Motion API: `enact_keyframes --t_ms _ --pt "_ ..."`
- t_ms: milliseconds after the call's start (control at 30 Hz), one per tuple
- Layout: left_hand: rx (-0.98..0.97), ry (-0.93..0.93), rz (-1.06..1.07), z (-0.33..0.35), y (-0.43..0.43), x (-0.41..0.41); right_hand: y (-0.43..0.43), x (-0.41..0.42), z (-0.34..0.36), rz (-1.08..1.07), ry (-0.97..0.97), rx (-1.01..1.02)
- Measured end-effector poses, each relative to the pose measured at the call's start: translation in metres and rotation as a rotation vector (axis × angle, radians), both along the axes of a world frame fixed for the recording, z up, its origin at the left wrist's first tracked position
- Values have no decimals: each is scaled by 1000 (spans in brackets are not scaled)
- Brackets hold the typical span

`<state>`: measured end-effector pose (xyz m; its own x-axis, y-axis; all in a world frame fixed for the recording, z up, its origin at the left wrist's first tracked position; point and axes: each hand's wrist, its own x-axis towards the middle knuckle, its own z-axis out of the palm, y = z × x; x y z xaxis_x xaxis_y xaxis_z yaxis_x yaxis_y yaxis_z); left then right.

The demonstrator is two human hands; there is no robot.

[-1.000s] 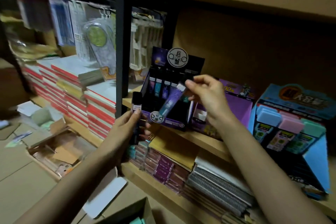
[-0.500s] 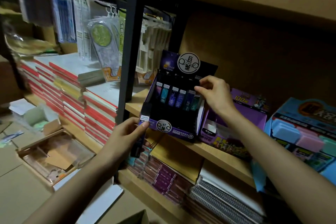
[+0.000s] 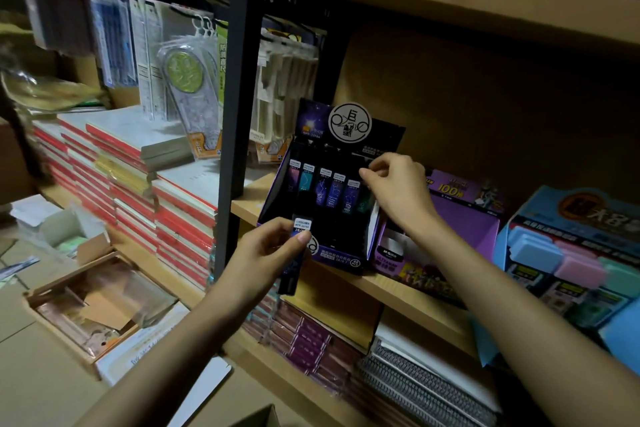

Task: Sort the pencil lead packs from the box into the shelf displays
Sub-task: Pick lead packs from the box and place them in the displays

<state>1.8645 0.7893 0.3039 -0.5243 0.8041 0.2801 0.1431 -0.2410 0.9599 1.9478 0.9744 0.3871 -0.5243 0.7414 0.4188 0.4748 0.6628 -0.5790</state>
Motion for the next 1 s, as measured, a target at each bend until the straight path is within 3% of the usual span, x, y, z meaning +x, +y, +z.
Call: enact_keyframes --t_ms 133,300,400,433,500,600,767,1000 --pt "1 71 13 5 6 3 -42 18 -7 432 91 -285" --pt "4 168 8 8 18 3 -51 20 -9 504 71 -251" --pt "-129 636 158 1 20 -14 -33 24 8 457 216 -333" --pt "-161 811 210 -3 20 -21 -24 27 15 406 250 -307" --pt "-229 987 270 -13 20 -36 -3 31 25 288 274 -201" --pt "-323 1076 320 -27 19 -46 20 29 24 168 200 -19" --pt "-297 1138 355 -31 25 -47 33 19 6 127 -24 200" --pt "-280 1110 374 -37 26 -49 35 14 -1 150 -47 159"
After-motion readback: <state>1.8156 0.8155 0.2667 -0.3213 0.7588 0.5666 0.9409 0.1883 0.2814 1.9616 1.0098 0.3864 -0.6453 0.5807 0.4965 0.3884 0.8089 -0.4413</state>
